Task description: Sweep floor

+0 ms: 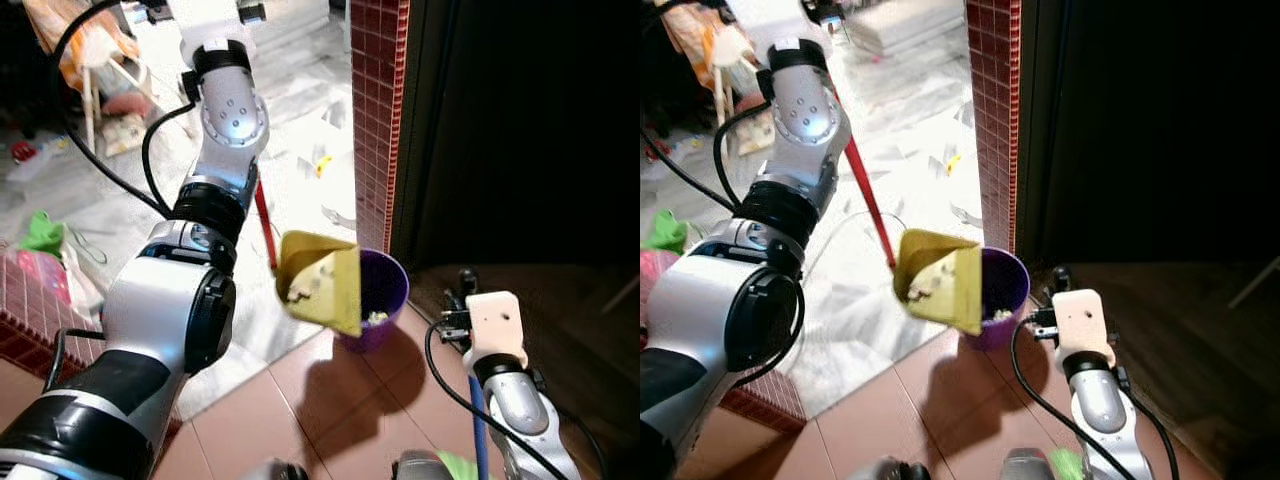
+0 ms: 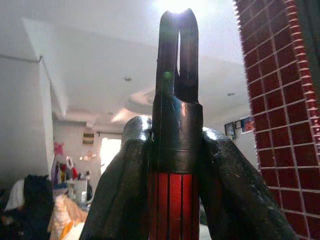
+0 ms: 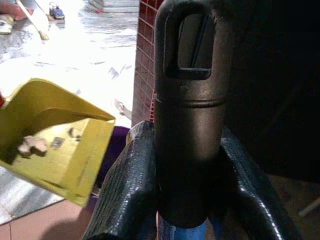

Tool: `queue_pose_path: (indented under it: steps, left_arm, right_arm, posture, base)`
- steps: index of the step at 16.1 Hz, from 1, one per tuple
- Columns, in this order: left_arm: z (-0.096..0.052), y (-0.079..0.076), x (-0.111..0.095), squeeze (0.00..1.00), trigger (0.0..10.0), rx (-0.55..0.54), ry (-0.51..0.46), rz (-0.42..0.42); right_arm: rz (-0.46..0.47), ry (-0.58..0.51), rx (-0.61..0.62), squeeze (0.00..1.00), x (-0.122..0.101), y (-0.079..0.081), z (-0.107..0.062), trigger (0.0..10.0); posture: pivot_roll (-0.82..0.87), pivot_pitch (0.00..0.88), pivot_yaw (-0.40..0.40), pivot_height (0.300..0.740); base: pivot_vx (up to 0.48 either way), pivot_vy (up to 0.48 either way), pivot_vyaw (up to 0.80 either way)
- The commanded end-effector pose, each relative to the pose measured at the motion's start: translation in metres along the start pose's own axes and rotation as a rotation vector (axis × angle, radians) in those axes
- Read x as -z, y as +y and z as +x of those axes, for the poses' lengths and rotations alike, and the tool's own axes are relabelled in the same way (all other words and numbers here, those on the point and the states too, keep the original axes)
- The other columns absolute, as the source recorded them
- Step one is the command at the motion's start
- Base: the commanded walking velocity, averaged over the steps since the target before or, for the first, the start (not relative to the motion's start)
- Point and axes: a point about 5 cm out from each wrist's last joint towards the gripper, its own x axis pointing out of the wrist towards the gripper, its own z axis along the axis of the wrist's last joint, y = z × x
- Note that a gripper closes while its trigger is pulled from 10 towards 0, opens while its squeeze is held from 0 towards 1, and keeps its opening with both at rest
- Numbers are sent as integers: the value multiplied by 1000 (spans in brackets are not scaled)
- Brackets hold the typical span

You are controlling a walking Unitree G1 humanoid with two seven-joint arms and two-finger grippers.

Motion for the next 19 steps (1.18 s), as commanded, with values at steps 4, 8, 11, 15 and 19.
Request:
queue_pose_path:
  steps: [4, 8, 11, 15, 19]
  left_arm:
    - [15, -5, -26, 0, 10000, 0, -116, -51]
    - [13, -6, -25, 0, 10000, 10, -121, -29]
    - [10, -8, -23, 0, 10000, 22, -122, -27]
    - [6, -13, -21, 0, 10000, 32, -115, -16]
    - [6, -13, -20, 0, 10000, 35, -116, -16]
  right_arm:
    - [24, -22, 0, 0, -6, 5, -1, 10000]
    - [24, -25, -11, 0, -7, 6, 1, 10000]
    - [21, -22, -10, 0, -6, 4, 0, 10000]
    - [20, -21, -18, 0, -6, 5, 0, 10000]
    - [20, -20, -20, 0, -6, 5, 1, 10000]
  posture:
    - [-332, 2, 191, 740]
    - [-326, 1, 185, 740]
    - [-328, 5, 180, 740]
    - [-329, 1, 177, 740]
    - [-331, 0, 177, 740]
  base:
    - [434, 0, 0]
    - [112, 0, 0]
    - [0, 0, 0]
    - [0, 0, 0]
    - [0, 0, 0]
